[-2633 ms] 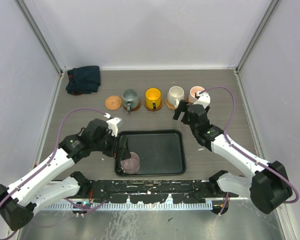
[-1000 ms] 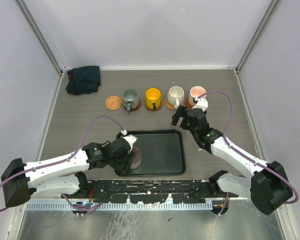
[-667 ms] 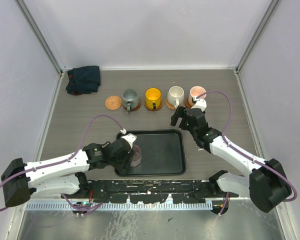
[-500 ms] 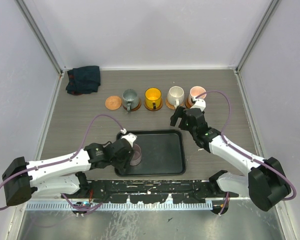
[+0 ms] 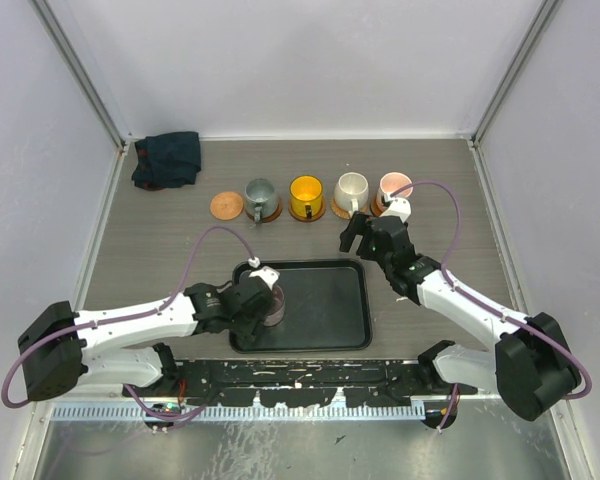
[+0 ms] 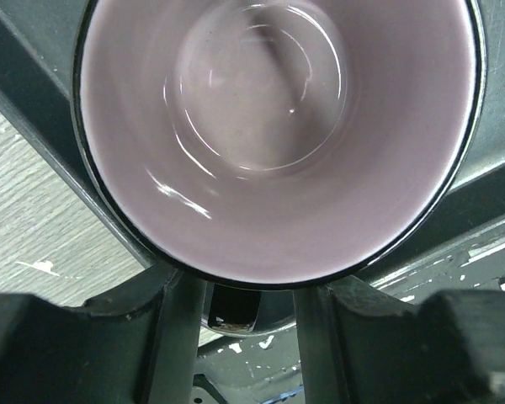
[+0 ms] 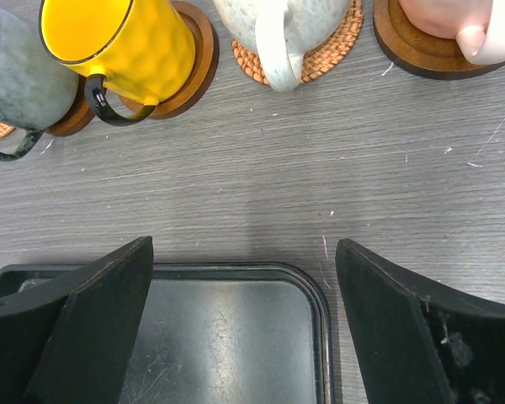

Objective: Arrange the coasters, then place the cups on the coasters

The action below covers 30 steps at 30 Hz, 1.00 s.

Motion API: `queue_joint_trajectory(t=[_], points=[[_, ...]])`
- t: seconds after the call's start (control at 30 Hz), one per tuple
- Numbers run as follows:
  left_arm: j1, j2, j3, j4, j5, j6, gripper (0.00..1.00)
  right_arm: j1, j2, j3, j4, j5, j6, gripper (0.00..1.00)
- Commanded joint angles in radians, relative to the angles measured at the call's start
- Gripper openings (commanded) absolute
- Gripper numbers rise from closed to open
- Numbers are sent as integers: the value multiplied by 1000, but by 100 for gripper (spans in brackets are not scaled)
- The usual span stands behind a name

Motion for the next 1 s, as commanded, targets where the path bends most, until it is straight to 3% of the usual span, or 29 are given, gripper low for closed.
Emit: queue_joint_trajectory(t=[0.0,0.47,0.77,0.97], points=[[-4,-11,39,61,-53,15,44,-4,5,10,54,1,16,93],[-3,-76,-7,111,-124,-2,47,-4,41,5,75,-37,30,92],[-2,-58,-17,119,-120,-18,40,-4,30,-3,73,-41,30,92],[-4,-55,-20,113,-151,-43,17,-4,21,-13,72,-41,30,91]])
